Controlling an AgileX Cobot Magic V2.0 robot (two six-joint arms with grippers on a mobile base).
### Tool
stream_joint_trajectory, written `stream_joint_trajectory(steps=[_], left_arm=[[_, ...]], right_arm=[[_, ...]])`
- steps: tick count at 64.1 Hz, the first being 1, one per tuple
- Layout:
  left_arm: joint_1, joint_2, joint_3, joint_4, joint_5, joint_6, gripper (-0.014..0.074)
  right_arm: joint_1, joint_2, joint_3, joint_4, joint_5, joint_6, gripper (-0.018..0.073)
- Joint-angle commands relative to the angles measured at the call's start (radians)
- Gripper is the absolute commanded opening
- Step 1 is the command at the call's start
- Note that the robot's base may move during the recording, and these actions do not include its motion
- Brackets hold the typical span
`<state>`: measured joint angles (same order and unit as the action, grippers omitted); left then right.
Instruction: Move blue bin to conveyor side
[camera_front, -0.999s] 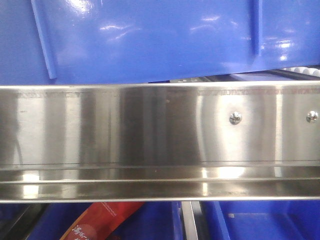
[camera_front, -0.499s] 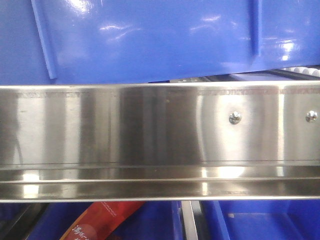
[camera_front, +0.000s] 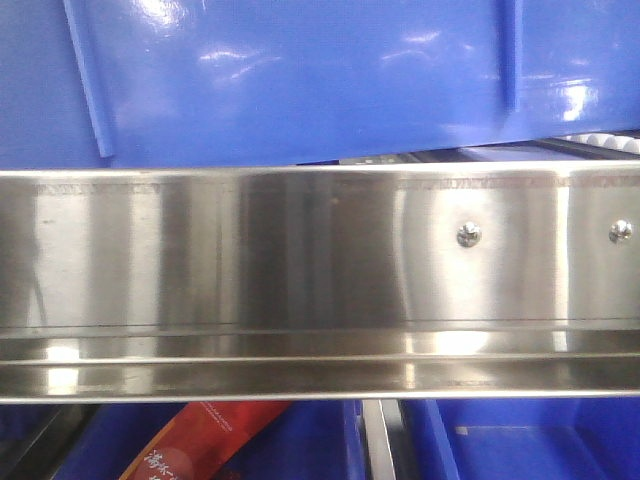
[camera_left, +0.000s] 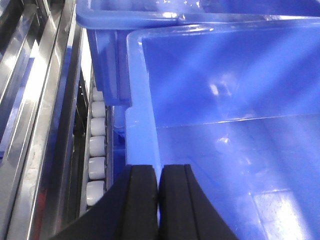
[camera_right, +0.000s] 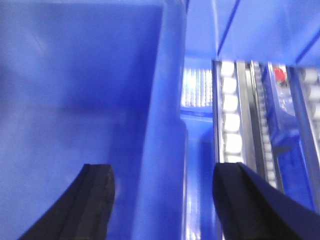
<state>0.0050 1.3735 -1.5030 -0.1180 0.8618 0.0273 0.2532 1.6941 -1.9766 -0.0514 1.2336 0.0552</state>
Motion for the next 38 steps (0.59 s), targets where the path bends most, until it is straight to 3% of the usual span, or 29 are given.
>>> stream_joint_trajectory(steps=[1, 38], left_arm=[[0.002, -0.002, -0.008, -0.008, -0.007, -0.008, 0.0002], [0.002, -0.002, -0.008, -0.008, -0.003, -0.008, 0.0002]], right_arm=[[0.001, -0.018, 0.043, -0.004, -0.012, -0.014, 0.0317], [0.001, -0.028, 0.055, -0.017, -0.012, -0.019, 0.0317]])
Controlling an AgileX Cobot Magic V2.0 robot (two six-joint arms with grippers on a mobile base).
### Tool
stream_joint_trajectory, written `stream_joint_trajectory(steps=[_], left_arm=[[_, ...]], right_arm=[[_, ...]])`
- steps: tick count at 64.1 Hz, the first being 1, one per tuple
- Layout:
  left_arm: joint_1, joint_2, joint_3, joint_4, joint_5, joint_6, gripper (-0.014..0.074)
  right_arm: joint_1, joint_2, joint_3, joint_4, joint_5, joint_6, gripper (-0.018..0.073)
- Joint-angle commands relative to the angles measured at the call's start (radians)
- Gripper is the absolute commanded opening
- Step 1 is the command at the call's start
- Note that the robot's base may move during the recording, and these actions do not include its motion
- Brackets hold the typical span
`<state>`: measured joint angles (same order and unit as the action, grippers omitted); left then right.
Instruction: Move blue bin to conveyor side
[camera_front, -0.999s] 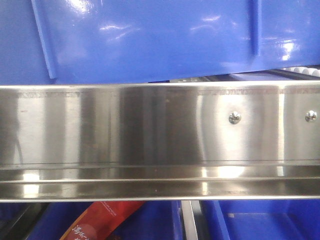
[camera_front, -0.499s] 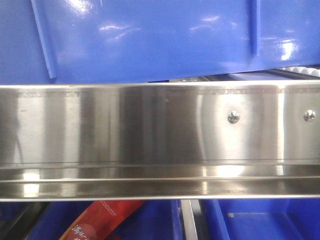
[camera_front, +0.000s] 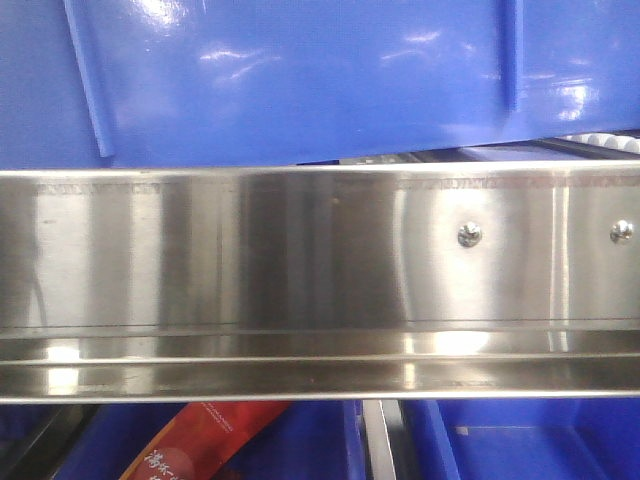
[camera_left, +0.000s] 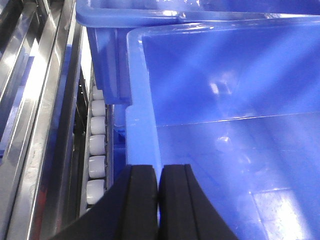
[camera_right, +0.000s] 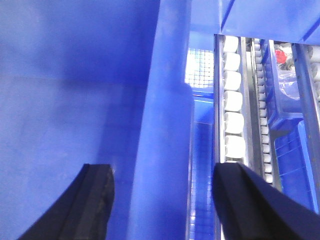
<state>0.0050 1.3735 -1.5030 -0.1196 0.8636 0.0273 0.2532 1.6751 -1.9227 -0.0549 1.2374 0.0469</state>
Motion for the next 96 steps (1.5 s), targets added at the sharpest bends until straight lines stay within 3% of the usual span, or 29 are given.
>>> stream_joint_trajectory(steps=[1, 42, 57, 71, 78, 90, 96], left_arm=[[0.002, -0.002, -0.008, -0.006, -0.005, -0.008, 0.0002], [0.002, -0.002, -0.008, -0.006, 0.013, -0.008, 0.0002], [0.002, -0.002, -0.008, -0.006, 0.025, -0.008, 0.0002], [0.002, -0.002, -0.008, -0.006, 0.025, -0.008, 0.0006], [0.002, -0.002, -0.008, -0.004, -0.001, -0.008, 0.0076], [0.002, 0.000, -0.008, -0.004, -0.059, -0.008, 0.0364], [0.002, 0.012, -0.008, -0.013, -0.057, -0.010, 0.0428]], right_arm=[[0.001, -0.007, 0.001, -0.014, -0.016, -0.011, 0.0317], [0.001, 0.007, 0.003, -0.014, -0.016, -0.011, 0.0316], [0.001, 0.009, 0.003, -0.014, -0.016, -0.011, 0.0246], [0.001, 0.009, 0.003, -0.014, -0.016, -0.011, 0.0244], [0.001, 0.009, 0.003, -0.014, -0.016, -0.011, 0.0164], [0.001, 0.009, 0.003, -0.014, -0.016, -0.011, -0.0089], [0.001, 0.009, 0.003, -0.014, -0.016, -0.011, -0.0087]])
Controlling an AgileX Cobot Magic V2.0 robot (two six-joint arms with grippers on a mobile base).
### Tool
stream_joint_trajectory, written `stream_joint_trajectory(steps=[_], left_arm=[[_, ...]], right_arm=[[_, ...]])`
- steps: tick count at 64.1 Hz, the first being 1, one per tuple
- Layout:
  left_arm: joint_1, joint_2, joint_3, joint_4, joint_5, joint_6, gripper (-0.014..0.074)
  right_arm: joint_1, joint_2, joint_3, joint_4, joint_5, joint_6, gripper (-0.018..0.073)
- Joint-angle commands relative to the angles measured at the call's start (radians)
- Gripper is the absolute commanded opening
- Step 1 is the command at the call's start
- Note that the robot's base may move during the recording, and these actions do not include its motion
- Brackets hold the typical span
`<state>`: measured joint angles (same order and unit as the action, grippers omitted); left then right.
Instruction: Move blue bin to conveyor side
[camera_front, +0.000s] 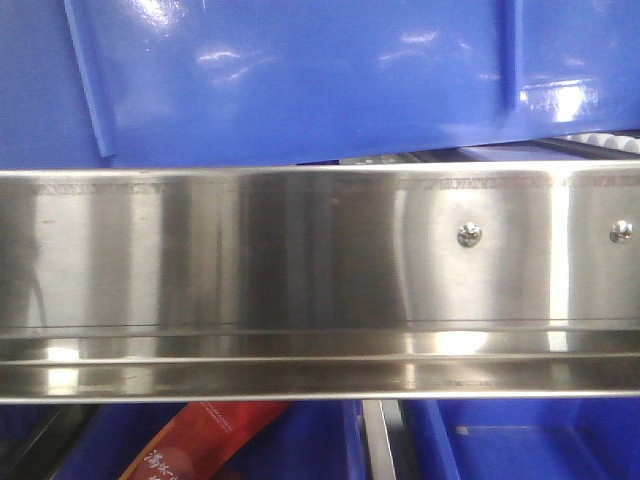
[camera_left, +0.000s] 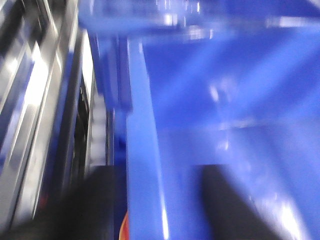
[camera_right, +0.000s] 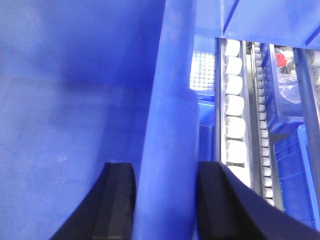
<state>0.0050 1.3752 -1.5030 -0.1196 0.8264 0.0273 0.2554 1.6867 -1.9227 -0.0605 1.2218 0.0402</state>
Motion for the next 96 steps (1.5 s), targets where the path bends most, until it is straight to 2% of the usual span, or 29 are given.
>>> stream_joint_trajectory(steps=[1, 16, 21, 31, 46, 63, 80, 96], left_arm=[[0.002, 0.012, -0.008, -0.016, -0.013, -0.012, 0.0431], [0.000, 0.060, -0.008, -0.079, 0.022, -0.027, 0.0435], [0.000, 0.074, -0.008, -0.078, 0.016, -0.027, 0.0435], [0.000, 0.093, -0.008, -0.050, 0.031, -0.084, 0.0435], [0.000, 0.123, -0.012, -0.044, 0.053, -0.084, 0.0433], [0.000, 0.166, -0.051, -0.051, 0.105, -0.084, 0.0382], [0.002, 0.170, -0.060, -0.036, 0.142, -0.084, 0.0382], [0.002, 0.216, -0.148, -0.031, 0.223, -0.084, 0.0382]], right_arm=[[-0.002, -0.002, 0.003, -0.009, -0.001, -0.004, -0.0087], [-0.002, -0.002, 0.003, -0.009, -0.001, -0.004, -0.0088], [-0.002, -0.002, 0.003, -0.009, -0.001, -0.004, -0.0088], [-0.002, -0.002, 0.003, -0.009, -0.001, -0.004, -0.0088], [-0.002, -0.002, 0.003, 0.003, -0.001, -0.004, -0.0088], [-0.002, -0.002, 0.003, 0.009, -0.001, -0.004, -0.0088], [-0.002, -0.002, 0.007, 0.011, -0.001, -0.004, -0.0088], [-0.002, -0.002, 0.007, 0.013, -0.001, -0.004, -0.0088]])
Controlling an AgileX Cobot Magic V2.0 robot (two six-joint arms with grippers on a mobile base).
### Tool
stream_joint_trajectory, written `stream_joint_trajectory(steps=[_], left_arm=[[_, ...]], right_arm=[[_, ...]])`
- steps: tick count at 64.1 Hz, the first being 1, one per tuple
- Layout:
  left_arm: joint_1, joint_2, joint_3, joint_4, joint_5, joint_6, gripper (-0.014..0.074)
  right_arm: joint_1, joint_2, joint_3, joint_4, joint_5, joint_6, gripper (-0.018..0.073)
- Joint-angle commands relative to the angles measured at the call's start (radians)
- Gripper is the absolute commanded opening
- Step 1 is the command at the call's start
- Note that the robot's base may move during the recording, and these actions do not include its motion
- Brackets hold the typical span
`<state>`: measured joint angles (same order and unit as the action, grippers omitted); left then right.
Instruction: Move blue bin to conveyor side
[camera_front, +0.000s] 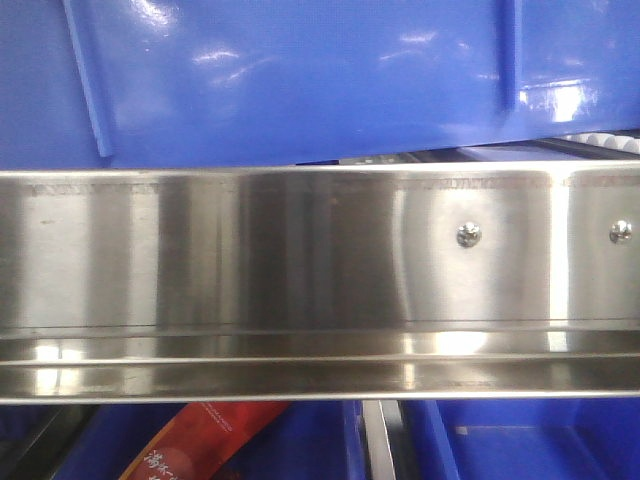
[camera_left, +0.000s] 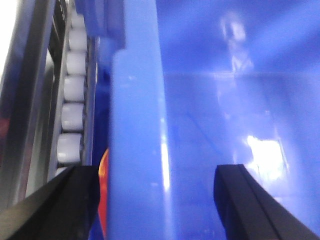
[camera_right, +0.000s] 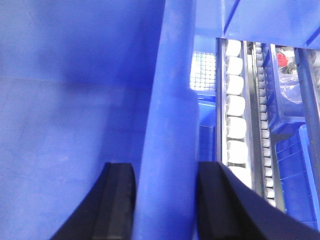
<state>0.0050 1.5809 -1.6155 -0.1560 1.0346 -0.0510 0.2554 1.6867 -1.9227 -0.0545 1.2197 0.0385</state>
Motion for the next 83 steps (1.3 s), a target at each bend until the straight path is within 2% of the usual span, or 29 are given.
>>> stream_joint_trajectory(steps=[1, 9, 21, 41, 44, 49, 57, 62, 67, 83], left_arm=[[0.002, 0.012, -0.041, 0.005, 0.020, -0.005, 0.0382], [0.002, 0.023, -0.053, 0.009, 0.042, -0.005, 0.0382], [0.002, 0.023, -0.053, 0.055, 0.044, -0.005, 0.0382], [0.002, 0.023, -0.053, 0.055, 0.051, -0.005, 0.0373], [0.002, 0.023, -0.053, 0.055, 0.049, -0.007, 0.0349], [0.002, 0.023, -0.053, 0.053, 0.047, -0.012, 0.0260], [0.002, 0.023, -0.053, 0.048, 0.047, -0.012, 0.0057], [0.002, 0.023, -0.053, 0.048, 0.047, -0.012, -0.0039], [0.002, 0.023, -0.053, 0.043, 0.047, -0.012, -0.0011], [0.002, 0.023, -0.053, 0.043, 0.047, -0.012, -0.0008]], right_arm=[[-0.002, -0.002, 0.007, 0.007, 0.001, -0.002, -0.0088], [-0.002, -0.002, 0.007, 0.007, 0.001, -0.002, -0.0088], [-0.002, -0.002, 0.007, 0.007, 0.001, -0.002, -0.0088], [-0.002, -0.002, 0.007, 0.007, 0.001, -0.002, -0.0088], [-0.002, -0.002, 0.007, 0.007, 0.001, -0.002, -0.0088], [-0.002, -0.002, 0.007, 0.007, 0.001, -0.002, -0.0088], [-0.002, -0.002, 0.007, 0.007, 0.001, -0.002, -0.0088], [-0.002, -0.002, 0.007, 0.007, 0.001, -0.002, -0.0088], [-0.002, -0.002, 0.007, 0.007, 0.001, -0.002, -0.0088], [-0.002, -0.002, 0.007, 0.007, 0.001, -0.002, -0.0088]])
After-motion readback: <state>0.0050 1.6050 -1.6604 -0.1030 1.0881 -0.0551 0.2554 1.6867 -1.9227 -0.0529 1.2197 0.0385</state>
